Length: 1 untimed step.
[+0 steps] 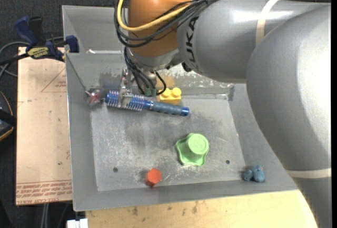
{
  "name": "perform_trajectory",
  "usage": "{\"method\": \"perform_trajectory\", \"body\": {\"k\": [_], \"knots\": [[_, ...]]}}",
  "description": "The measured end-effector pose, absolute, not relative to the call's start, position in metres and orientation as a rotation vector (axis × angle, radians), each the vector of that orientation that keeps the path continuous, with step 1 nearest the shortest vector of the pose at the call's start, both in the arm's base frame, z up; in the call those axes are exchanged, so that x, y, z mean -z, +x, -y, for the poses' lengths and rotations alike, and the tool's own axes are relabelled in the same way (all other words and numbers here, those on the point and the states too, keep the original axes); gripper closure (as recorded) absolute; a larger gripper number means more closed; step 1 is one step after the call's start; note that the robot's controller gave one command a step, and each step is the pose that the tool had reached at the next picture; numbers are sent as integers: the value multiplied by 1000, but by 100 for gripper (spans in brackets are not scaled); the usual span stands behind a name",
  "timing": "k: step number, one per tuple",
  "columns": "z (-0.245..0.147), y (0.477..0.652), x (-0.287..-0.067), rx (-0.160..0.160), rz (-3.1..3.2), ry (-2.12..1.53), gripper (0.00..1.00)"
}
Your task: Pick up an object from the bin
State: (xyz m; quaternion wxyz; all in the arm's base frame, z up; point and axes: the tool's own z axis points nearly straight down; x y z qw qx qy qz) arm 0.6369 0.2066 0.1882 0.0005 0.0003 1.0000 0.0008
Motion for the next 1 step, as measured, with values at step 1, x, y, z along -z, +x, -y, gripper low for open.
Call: {"method": "perform_trajectory", "body": {"k": [1], "knots": [[-225,571,-238,-6,-3138,-31,100]]}}
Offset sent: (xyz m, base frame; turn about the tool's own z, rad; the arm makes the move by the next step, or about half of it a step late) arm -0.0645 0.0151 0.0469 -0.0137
